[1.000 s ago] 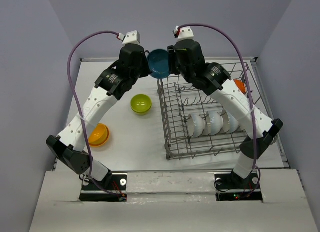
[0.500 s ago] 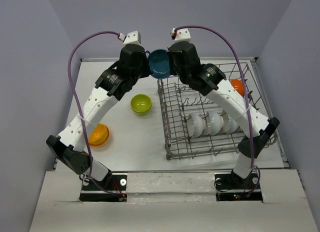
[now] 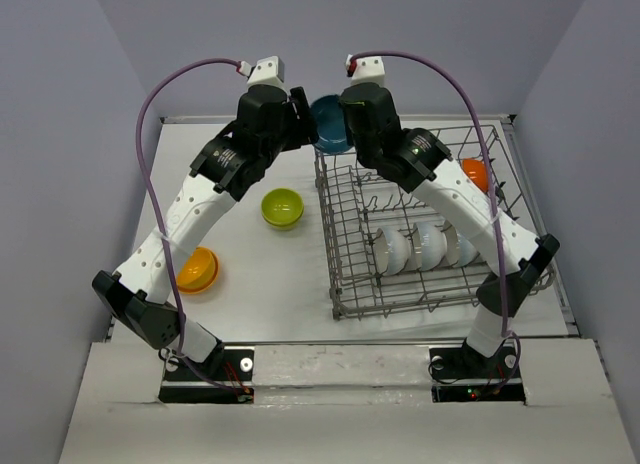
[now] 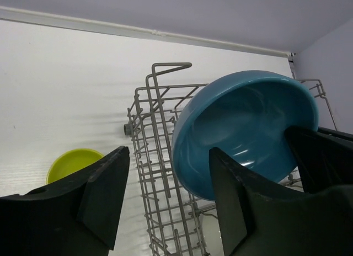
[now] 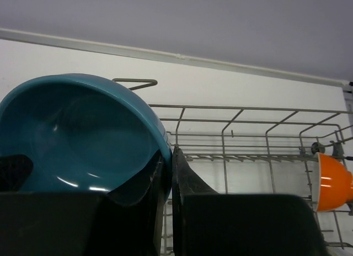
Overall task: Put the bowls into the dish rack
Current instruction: Pass from the left arm to the right, then move the dish rack to the center of the board.
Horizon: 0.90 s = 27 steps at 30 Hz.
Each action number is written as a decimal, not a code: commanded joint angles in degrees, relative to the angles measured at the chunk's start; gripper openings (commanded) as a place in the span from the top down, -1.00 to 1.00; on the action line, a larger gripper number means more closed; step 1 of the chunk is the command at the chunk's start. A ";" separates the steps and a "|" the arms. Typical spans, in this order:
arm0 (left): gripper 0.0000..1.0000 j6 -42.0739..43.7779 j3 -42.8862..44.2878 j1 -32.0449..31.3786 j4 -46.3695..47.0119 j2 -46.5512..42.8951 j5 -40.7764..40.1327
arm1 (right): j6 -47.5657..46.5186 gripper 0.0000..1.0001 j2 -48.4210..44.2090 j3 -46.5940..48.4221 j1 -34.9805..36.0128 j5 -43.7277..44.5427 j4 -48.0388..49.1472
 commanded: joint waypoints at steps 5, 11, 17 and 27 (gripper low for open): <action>-0.54 0.49 1.75 -0.11 5.88 -1.65 1.65 | -9.65 0.98 -6.48 -2.10 0.57 15.31 6.23; -0.60 -0.22 4.91 1.91 7.90 3.17 4.09 | -36.32 0.98 -10.34 -15.70 -2.94 33.86 25.71; -0.60 -0.13 8.35 2.61 7.20 11.18 5.16 | -70.99 0.98 -14.75 -33.64 -8.83 36.78 70.28; -0.41 0.92 7.20 4.46 10.45 17.86 3.75 | -78.49 0.98 -13.17 -40.86 -14.90 34.58 74.26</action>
